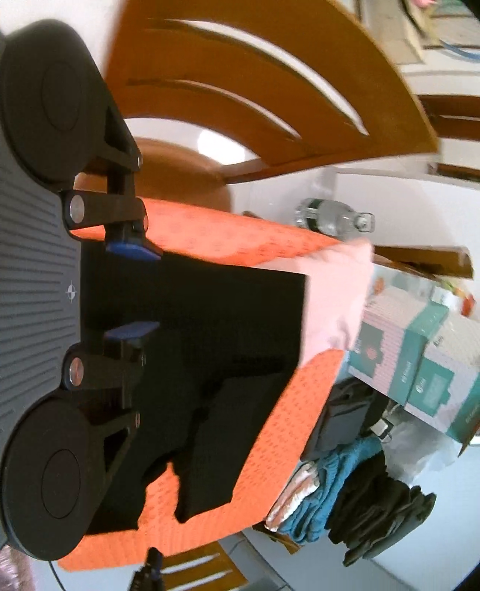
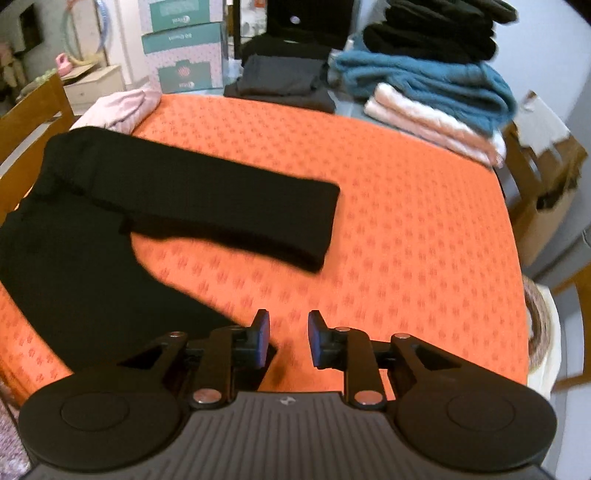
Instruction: Fold clothes
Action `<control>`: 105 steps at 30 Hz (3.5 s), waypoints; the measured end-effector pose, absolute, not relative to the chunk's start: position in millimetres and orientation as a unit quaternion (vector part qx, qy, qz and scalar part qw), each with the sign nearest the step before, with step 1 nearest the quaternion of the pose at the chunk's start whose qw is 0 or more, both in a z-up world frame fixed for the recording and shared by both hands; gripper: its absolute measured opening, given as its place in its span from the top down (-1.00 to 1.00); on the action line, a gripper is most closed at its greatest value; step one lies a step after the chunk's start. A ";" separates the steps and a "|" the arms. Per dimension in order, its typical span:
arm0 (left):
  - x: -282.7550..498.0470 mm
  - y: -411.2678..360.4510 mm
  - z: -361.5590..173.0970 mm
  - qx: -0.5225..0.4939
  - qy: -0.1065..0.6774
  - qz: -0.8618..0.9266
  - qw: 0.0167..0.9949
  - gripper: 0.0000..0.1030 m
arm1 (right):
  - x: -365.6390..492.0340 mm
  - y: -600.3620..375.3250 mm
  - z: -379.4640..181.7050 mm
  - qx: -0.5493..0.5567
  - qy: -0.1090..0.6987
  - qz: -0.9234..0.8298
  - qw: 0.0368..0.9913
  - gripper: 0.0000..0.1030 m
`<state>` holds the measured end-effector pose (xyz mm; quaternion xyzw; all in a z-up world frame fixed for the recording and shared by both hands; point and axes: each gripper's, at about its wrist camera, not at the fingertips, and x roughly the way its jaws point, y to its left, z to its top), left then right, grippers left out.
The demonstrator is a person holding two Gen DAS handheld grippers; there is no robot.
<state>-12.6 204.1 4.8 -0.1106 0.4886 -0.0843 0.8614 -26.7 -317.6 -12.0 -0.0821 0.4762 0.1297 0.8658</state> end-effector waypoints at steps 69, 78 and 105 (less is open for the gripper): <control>68.3 84.9 27.4 0.317 0.374 -0.389 0.780 0.82 | 43.1 -300.8 25.1 -0.271 0.427 0.294 0.811 0.87; -9.9 100.2 26.5 0.303 0.353 -0.373 0.803 0.82 | -72.4 -280.9 30.2 -0.324 0.372 0.235 0.838 0.87; -68.1 145.4 -27.2 0.054 0.475 -0.303 0.824 0.64 | -153.3 -287.4 -4.3 -0.142 0.447 0.199 0.860 0.47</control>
